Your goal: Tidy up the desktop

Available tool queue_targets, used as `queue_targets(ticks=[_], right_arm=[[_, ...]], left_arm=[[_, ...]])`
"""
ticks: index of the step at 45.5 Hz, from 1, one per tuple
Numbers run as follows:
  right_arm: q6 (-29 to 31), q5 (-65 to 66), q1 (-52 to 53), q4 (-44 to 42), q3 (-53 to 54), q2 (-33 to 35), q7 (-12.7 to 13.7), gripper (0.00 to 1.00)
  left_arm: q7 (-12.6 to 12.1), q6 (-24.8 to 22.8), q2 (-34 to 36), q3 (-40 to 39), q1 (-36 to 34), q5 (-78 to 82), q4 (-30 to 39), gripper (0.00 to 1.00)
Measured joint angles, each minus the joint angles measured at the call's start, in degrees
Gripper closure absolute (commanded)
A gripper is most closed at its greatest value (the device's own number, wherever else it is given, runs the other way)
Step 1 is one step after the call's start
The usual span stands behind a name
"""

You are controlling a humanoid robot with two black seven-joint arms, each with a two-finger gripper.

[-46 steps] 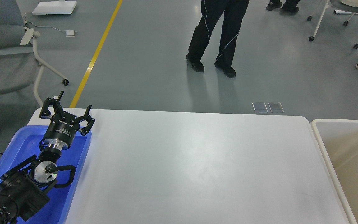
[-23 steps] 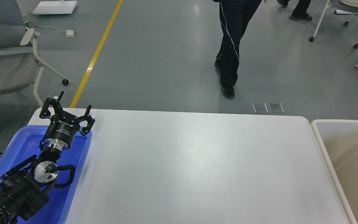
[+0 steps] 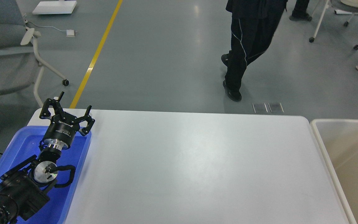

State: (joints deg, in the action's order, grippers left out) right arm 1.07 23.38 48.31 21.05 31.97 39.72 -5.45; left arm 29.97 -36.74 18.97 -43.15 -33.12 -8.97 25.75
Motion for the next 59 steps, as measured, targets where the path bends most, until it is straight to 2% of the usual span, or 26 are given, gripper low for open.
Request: queue_targets(ticks=[7,14,30,47,59], right_arm=[[0.1,0.1,0.4,10.2,11.4,1.7,-0.2,0.01],[0.2,0.1,0.0,16.8,20.9,0.9,-0.6,0.01],[0.2,0.2,-5.9,23.1,39.8,-7.3,-1.0,0.01],[0.2,0.2,-13.2,24.3,45.3,-16.2,-1.1,0.01],[0.4,0.3,-14.7,24.6,45.9,-18.7,-2.4,0.01]], left_arm=[[0.0,0.0,0.0,0.0,0.0,0.0,0.0,0.0],[0.0,0.0,0.0,0.0,0.0,0.0,0.0,0.0],[0.0,0.0,0.0,0.0,0.0,0.0,0.0,0.0],[0.0,0.0,0.0,0.0,0.0,0.0,0.0,0.0],[0.0,0.0,0.0,0.0,0.0,0.0,0.0,0.0]])
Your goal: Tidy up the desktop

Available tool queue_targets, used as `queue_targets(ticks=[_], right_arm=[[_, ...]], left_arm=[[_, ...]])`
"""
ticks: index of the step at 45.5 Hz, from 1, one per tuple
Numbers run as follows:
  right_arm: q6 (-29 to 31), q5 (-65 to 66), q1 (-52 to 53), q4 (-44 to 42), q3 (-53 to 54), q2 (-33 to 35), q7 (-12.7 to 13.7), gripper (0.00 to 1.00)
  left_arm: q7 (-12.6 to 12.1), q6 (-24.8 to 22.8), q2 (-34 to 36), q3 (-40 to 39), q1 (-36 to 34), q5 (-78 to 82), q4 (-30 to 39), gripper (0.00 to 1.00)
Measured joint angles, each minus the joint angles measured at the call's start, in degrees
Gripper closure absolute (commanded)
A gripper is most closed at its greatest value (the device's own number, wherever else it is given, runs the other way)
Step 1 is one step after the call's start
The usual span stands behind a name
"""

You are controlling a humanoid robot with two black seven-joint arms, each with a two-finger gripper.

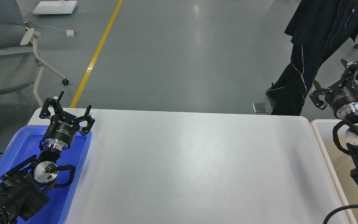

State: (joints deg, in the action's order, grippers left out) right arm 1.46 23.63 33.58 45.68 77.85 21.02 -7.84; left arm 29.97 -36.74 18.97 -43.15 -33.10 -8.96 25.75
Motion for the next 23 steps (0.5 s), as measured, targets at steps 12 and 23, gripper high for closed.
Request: queue_targets(ticks=[12,23], right_arm=[[0.2,0.2,-4.6,4.6,0.6,-0.5,-1.8,0.01],[0.3,0.4,-8.9,8.6,1.8,-0.7,-2.5,0.01]], left_arm=[[0.0,0.0,0.0,0.0,0.0,0.0,0.0,0.0],[0.0,0.0,0.0,0.0,0.0,0.0,0.0,0.0]])
